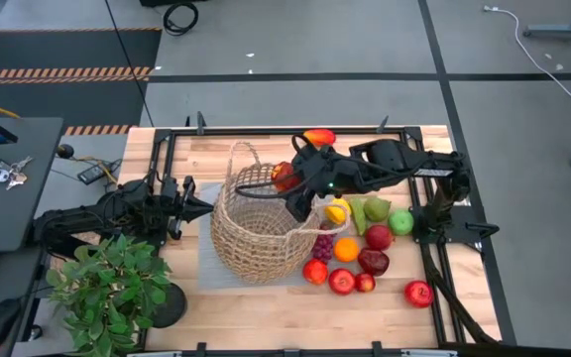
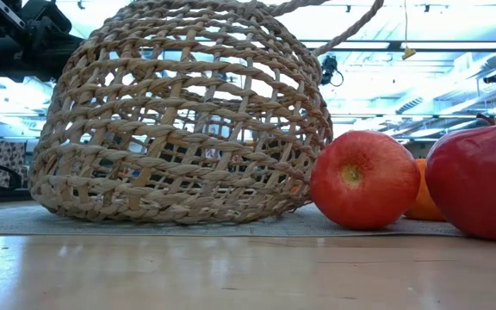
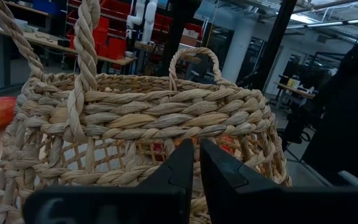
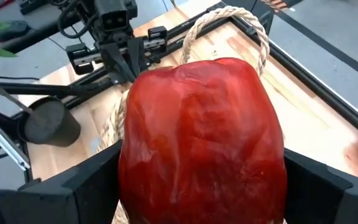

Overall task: Build produce basket
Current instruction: Put the bottom dark red apple into the basket

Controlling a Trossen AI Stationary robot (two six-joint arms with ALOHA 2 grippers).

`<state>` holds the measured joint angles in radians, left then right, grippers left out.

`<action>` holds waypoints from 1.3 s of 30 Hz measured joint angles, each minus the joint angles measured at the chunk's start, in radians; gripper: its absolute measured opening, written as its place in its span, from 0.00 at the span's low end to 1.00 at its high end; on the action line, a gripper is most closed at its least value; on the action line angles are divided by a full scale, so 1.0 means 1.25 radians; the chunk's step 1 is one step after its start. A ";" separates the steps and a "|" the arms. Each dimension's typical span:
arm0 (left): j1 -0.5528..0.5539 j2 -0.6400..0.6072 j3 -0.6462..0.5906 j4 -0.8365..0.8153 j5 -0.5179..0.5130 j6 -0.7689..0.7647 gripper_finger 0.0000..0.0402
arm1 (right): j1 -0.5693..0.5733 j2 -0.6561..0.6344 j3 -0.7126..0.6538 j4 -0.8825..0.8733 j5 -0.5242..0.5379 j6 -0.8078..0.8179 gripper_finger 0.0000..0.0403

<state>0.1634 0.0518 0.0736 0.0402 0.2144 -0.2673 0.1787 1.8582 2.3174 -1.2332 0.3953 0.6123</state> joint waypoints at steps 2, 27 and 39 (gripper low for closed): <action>0.000 0.000 0.000 0.000 0.000 0.000 0.08 | 0.000 0.015 0.000 0.007 0.002 -0.007 0.88; 0.000 0.000 0.000 0.000 0.000 0.000 0.08 | -0.184 0.326 -0.001 0.081 -0.317 -0.141 0.88; 0.000 0.000 0.000 0.000 0.000 0.000 0.07 | -0.149 0.392 0.000 0.048 -0.309 -0.215 0.88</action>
<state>0.1631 0.0517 0.0738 0.0402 0.2142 -0.2676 -0.0073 2.3487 2.3170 -1.1727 0.0085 0.3436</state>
